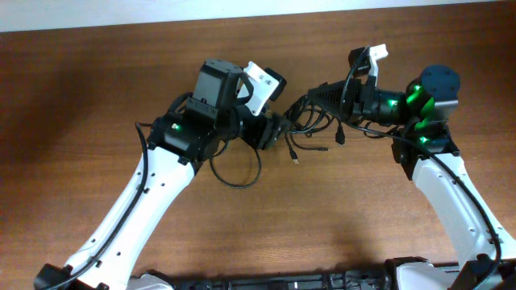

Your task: Untangle cables

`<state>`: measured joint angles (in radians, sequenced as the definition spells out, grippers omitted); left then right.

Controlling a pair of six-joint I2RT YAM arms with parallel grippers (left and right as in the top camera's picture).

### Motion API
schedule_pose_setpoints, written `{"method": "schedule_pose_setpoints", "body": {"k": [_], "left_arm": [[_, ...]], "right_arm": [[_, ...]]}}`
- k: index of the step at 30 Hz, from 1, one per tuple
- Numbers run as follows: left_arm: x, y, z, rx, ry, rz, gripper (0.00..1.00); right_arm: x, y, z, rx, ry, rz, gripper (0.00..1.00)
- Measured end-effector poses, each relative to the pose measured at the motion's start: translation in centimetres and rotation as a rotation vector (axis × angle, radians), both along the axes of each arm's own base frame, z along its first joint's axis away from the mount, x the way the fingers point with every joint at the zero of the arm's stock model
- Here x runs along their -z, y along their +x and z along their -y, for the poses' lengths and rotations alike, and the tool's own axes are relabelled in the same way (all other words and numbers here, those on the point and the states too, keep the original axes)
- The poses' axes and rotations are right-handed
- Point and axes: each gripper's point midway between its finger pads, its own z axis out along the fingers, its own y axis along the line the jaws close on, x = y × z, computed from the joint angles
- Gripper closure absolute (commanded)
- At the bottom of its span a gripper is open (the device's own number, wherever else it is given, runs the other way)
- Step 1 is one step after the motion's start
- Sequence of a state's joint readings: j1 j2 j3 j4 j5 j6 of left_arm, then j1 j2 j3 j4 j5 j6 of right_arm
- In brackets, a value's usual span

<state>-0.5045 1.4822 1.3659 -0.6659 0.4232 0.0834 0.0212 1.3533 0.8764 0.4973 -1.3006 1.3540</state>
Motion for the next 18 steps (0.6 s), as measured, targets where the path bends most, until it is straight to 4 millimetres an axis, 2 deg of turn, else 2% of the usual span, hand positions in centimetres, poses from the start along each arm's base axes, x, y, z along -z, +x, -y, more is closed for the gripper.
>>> {"method": "schedule_pose_setpoints", "body": {"k": [3, 6, 9, 11, 12, 13, 14, 15, 16, 18], "left_arm": [[0.0, -0.1, 0.0, 0.037, 0.018, 0.031, 0.05], [0.1, -0.1, 0.1, 0.084, 0.041, 0.071, 0.02], [1.2, 0.3, 0.4, 0.107, 0.06, 0.068, 0.02], [2.1, 0.6, 0.9, 0.129, 0.056, 0.06, 0.05], [1.8, 0.5, 1.3, 0.152, 0.037, 0.069, 0.13], [1.0, 0.4, 2.1, 0.191, -0.005, 0.097, 0.3], [0.5, 0.4, 2.5, 0.214, -0.025, 0.114, 0.57], [0.0, 0.2, 3.0, 0.242, -0.055, 0.132, 0.73], [-0.3, 0.1, 3.2, 0.256, -0.07, 0.139, 0.81], [-0.7, -0.3, 3.6, 0.289, -0.097, 0.145, 0.91]], "right_arm": [[-0.1, 0.0, 0.0, -0.001, 0.0, 0.011, 0.96], [-1.5, -0.2, 0.0, -0.007, 0.01, 0.094, 0.96], [-2.3, -0.5, 0.0, -0.014, 0.022, 0.122, 0.96], [-2.3, -0.5, 0.0, -0.015, 0.025, 0.112, 0.96], [-2.3, -0.5, -0.1, -0.019, 0.025, 0.107, 0.96], [-2.3, -0.6, -0.1, -0.022, 0.026, 0.103, 0.96], [-2.3, -0.6, -0.1, -0.023, 0.027, 0.1, 0.96], [-2.3, -0.7, -0.1, -0.026, 0.026, 0.099, 0.96], [-2.3, -0.7, -0.1, -0.028, 0.026, 0.098, 0.96], [-2.3, -0.6, -0.1, -0.025, 0.027, 0.098, 0.96]]}}
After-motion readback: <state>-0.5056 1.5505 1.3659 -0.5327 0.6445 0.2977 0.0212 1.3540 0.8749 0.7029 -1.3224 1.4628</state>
